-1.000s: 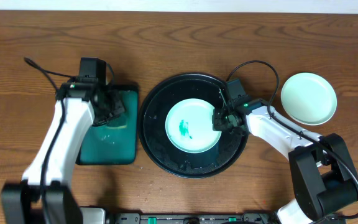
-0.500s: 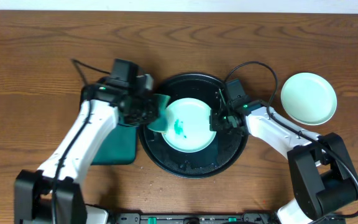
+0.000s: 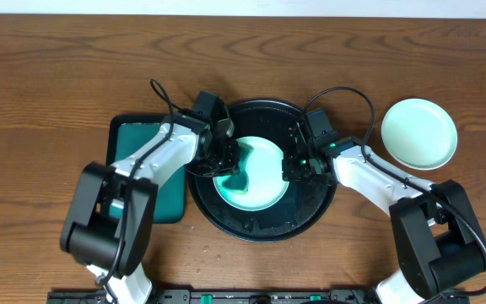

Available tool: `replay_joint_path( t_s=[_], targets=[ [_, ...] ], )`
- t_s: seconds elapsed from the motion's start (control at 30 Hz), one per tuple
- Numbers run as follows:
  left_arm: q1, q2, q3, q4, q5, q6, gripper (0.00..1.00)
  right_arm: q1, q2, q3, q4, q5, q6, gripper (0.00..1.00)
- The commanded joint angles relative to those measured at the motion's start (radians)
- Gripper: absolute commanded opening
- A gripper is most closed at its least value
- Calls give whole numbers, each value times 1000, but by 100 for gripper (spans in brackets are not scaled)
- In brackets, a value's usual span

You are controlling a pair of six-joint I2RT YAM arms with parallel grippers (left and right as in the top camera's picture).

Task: Clean dirty plates on tray and stack at the side
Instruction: 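Carry the sponge with the left gripper to the remaining green plate, then scrub the green plate with the sponge while right gripper holds it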

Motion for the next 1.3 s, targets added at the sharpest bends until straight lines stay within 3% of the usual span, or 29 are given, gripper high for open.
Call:
replay_joint_path(
  t_s=[0.0,0.3,0.53,0.77,1.03,1.27],
  targets=[
    [-8,66,1,-11,-52,-12,7,9,13,-9,-3,-15,3,1],
    [-143,93,1,84,282,-8,7,9,13,-9,-3,-12,3,1],
    [-212,93,1,200,278,-106,7,9,13,-9,-23,-12,3,1],
    [-151,93,2,178,-16,-120,7,9,13,-9,-29,-12,3,1],
    [-72,93,2,14,-404,-120,7,9,13,-10,-30,-12,3,1],
    [-64,93,2,-155,-583,-157,7,8,13,-10,-29,0,3,1]
  ],
)
